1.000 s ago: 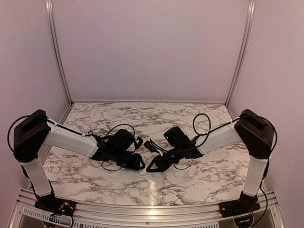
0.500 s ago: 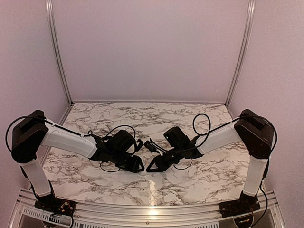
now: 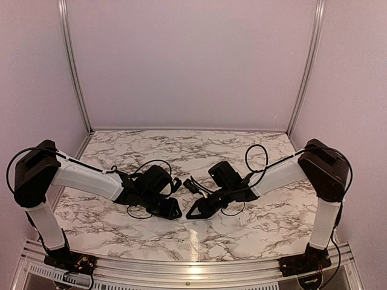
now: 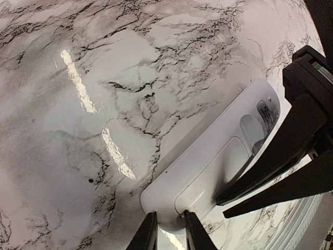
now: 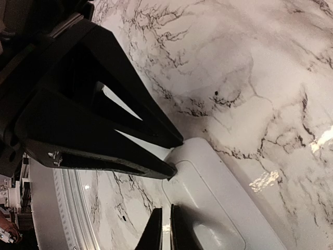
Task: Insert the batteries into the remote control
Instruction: Press the battery cover onto the remote control without the battery cover.
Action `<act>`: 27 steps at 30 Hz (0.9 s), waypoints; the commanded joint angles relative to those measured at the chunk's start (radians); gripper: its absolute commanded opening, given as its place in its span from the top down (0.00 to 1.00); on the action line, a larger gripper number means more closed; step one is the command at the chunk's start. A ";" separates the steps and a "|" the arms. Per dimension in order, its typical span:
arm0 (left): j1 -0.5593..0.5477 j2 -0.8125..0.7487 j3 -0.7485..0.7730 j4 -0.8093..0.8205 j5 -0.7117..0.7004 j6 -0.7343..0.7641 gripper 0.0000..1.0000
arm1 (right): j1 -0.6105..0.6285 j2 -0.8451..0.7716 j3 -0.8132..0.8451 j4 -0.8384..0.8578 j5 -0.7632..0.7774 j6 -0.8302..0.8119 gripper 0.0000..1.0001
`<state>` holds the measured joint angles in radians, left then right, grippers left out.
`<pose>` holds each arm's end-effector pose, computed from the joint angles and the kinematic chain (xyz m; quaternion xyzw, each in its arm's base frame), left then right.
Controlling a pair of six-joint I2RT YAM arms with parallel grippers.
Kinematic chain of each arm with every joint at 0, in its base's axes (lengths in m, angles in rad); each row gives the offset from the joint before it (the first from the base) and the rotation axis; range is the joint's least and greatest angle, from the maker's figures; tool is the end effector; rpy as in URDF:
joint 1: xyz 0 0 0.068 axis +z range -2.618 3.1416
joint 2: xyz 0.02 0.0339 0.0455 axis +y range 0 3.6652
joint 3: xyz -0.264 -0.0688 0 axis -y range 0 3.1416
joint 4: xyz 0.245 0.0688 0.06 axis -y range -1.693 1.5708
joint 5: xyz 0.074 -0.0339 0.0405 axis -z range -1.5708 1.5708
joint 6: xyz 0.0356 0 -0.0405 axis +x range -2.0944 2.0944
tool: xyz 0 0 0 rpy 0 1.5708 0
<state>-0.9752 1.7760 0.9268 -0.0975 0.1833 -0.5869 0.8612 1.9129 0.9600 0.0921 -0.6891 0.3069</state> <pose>0.1878 -0.2887 0.1392 0.2104 0.9245 -0.2771 0.1558 0.2210 0.2921 0.1203 -0.3544 0.8167 0.4446 0.0983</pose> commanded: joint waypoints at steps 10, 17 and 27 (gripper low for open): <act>-0.002 0.002 -0.023 -0.057 0.033 -0.027 0.78 | 0.000 0.028 -0.015 -0.027 0.053 0.000 0.94; 0.000 -0.022 -0.015 -0.038 0.033 -0.043 0.73 | 0.000 0.026 -0.017 -0.023 0.050 0.001 0.94; 0.010 0.000 0.011 -0.020 0.027 -0.074 0.71 | 0.000 0.027 -0.018 -0.020 0.049 0.001 0.94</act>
<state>-0.9707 1.7718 0.9264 -0.1032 0.2039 -0.6445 0.8612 1.9129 0.9581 0.0967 -0.6899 0.3065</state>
